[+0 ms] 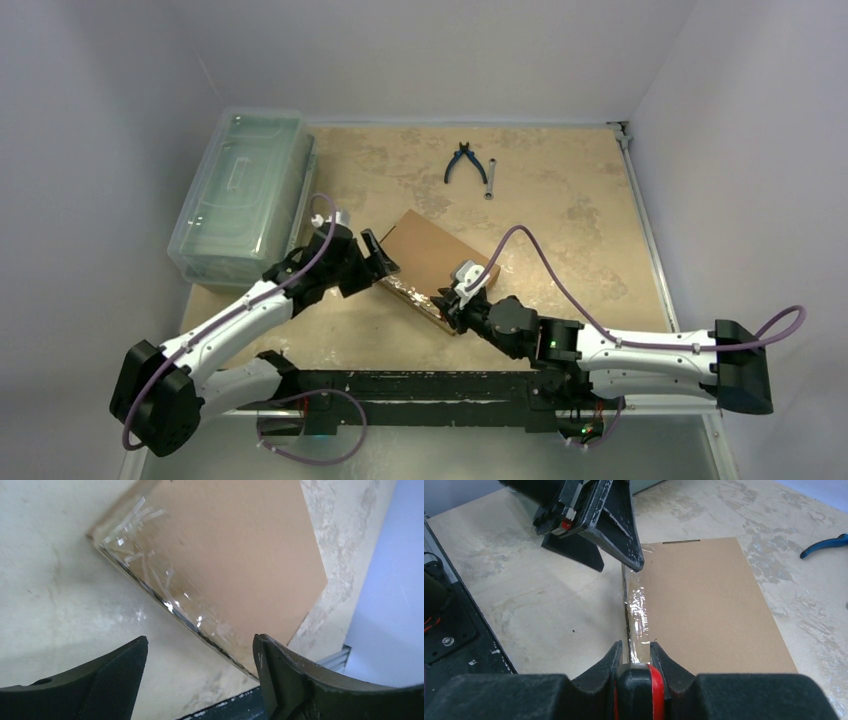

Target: Unpack the express box

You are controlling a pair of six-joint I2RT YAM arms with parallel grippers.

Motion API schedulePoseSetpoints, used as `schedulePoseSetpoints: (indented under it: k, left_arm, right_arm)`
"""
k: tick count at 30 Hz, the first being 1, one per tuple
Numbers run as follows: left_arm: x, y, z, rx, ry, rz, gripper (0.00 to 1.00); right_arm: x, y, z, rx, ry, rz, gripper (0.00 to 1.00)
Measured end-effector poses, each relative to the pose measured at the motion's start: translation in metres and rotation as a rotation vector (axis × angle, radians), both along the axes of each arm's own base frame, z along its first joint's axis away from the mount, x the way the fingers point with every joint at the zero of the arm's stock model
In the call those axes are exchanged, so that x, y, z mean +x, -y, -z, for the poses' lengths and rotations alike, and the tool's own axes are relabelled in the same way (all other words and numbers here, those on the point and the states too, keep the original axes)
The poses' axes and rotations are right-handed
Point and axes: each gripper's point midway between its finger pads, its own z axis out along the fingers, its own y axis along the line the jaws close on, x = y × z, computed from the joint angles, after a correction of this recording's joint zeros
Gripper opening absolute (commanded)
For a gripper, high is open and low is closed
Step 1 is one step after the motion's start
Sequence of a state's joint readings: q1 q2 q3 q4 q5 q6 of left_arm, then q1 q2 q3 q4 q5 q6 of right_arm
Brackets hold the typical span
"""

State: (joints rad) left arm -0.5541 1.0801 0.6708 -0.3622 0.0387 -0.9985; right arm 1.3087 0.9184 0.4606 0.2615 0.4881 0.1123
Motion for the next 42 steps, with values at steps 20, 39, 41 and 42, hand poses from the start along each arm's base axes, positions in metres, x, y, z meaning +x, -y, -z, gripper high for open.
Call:
schedulePoseSetpoints:
  k: [20, 39, 41, 42]
  left_arm:
    - [0.003, 0.039, 0.049, -0.069, -0.067, -0.059, 0.53]
    - [0.053, 0.006, 0.056, -0.086, -0.046, -0.129, 0.50]
    - [0.056, 0.006, 0.056, -0.087, -0.041, -0.129, 0.50]
    - [0.057, 0.005, 0.056, -0.087, -0.040, -0.129, 0.50]
  right_arm:
    - [-0.001, 0.003, 0.003, -0.013, -0.003, 0.014, 0.00]
    - [-0.007, 0.014, 0.006, 0.083, 0.021, 0.066, 0.00]
    - [-0.006, 0.014, 0.006, 0.101, 0.024, 0.075, 0.00]
    - [-0.006, 0.014, 0.006, 0.104, 0.024, 0.078, 0.00]
